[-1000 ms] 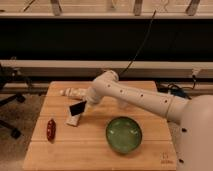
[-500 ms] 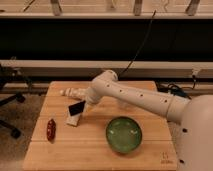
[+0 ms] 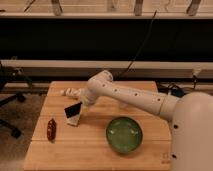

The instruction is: Place the eraser on the white sponge

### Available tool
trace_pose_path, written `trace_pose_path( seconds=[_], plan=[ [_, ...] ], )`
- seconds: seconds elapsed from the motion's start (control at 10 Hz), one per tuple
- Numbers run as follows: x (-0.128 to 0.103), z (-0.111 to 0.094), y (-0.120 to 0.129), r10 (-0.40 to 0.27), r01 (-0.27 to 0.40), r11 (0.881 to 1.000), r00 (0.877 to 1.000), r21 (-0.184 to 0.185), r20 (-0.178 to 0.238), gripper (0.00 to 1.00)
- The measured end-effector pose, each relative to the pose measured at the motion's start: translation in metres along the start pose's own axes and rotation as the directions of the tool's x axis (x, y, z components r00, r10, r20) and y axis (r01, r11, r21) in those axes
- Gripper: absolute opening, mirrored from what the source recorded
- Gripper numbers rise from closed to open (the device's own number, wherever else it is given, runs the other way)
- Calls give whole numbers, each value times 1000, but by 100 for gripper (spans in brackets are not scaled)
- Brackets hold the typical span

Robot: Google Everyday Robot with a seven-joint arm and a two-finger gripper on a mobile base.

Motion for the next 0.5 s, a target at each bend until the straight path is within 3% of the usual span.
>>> trace_pose_path(
  seconds=[0.2,0.5],
  plan=[
    [-2,6,-2,-1,1,1000,1000,-9,6,24],
    [2,21,-3,9,-8,999,1000,-32,24,56]
  ],
)
